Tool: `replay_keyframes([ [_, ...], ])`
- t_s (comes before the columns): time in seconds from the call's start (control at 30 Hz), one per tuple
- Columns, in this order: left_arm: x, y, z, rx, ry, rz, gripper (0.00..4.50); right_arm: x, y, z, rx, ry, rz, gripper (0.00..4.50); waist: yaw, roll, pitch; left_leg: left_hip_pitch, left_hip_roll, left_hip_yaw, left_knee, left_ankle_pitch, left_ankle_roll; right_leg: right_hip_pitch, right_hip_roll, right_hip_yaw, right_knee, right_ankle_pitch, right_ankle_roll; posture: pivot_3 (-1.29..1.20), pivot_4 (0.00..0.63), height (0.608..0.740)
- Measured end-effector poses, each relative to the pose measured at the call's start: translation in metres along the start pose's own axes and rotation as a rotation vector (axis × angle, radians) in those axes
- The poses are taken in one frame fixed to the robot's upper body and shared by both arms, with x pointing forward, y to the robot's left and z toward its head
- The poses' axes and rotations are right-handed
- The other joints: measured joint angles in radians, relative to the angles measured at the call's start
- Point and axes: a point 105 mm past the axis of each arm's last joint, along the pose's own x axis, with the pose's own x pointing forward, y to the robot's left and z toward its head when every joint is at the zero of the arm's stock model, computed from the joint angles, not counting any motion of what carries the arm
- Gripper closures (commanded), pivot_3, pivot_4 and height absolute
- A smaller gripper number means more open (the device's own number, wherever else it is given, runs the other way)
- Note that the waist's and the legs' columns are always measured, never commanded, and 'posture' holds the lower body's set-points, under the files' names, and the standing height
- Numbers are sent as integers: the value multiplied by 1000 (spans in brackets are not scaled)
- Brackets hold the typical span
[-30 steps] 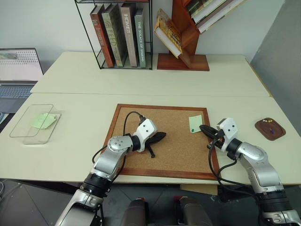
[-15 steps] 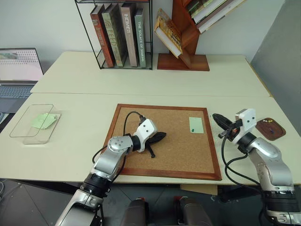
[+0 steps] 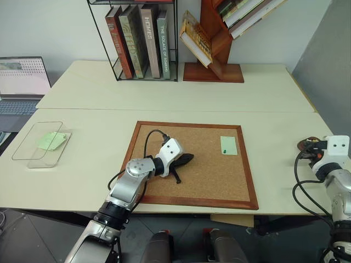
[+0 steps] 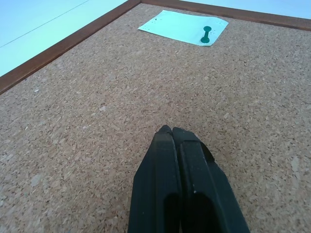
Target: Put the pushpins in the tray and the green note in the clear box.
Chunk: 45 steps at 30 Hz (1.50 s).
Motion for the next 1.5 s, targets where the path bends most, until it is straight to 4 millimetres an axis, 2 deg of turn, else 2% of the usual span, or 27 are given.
replay_keyframes([
  [0.1, 0, 0, 0, 1, 0, -1, 4500, 2, -4, -1, -6, 12, -29, 4447, 0, 0, 0, 0, 0, 0, 0, 0, 0, 0, 0, 0, 0, 0, 0, 0, 150, 740],
  [0.17, 0, 0, 0, 1, 0, -1, 4500, 4, -8, -6, 7, 39, -56, 4132, 0, 0, 0, 0, 0, 0, 0, 0, 0, 0, 0, 0, 0, 0, 0, 0, 150, 740],
  [0.27, 0, 0, 0, 1, 0, -1, 4500, 6, -11, -10, 17, 59, -78, 3430, 0, 0, 0, 0, 0, 0, 0, 0, 0, 0, 0, 0, 0, 0, 0, 0, 150, 740],
  [0.7, 0, -1, 0, 5, 0, 0, 4500, 12, -14, -8, 27, 63, -105, 1090, 0, 0, 0, 0, 0, 0, 0, 0, 0, 0, 0, 0, 0, 0, 0, 0, 150, 740],
  [0.9, 0, -1, 0, 4, 1, 0, 4500, 11, -14, 12, 94, -46, -87, 1090, 0, 0, 0, 0, 0, 0, 0, 0, 0, 0, 0, 0, 0, 0, 0, 0, 150, 740],
  [1.07, 0, -1, 0, 4, 1, 0, 4500, 6, -12, 43, 143, -187, -36, 1090, 0, 0, 0, 0, 0, 0, 0, 0, 0, 0, 0, 0, 0, 0, 0, 0, 150, 740],
  [1.13, 0, 0, 0, 4, 1, 0, 4500, 4, -1, 56, 158, -233, 43, 1090, -1, 0, 0, 0, 0, -1, 0, 0, 0, 0, 0, 0, 0, 0, 0, 0, 150, 740],
  [1.2, 0, 0, 0, 4, 2, -1, 4500, -4, 29, 64, 165, -240, 216, 1090, 0, 0, 0, 0, 1, -2, 0, 0, 0, 0, 0, -1, 0, 0, 0, 0, 150, 740],
  [1.27, 0, 0, 0, 4, 2, -1, 4500, -14, 71, 63, 145, -207, 420, 1090, 0, 0, 0, 0, 1, -2, -1, 0, 0, 1, 0, -1, 0, 0, 0, 0, 150, 740],
  [1.33, 1, 0, 0, 3, 1, -2, 4500, -21, 102, 58, 123, -170, 553, 1090, 2, 0, 0, 0, 0, -3, -1, 0, 0, 1, 0, -1, 0, 0, 0, 0, 150, 740],
  [1.5, 2, -1, 1, 3, -2, -4, 4500, -40, 159, 51, 10, -134, 775, 1090, 2, 0, 0, 0, 0, -2, -1, 0, 0, 1, -1, -1, -1, 0, 0, 0, 150, 740],
])
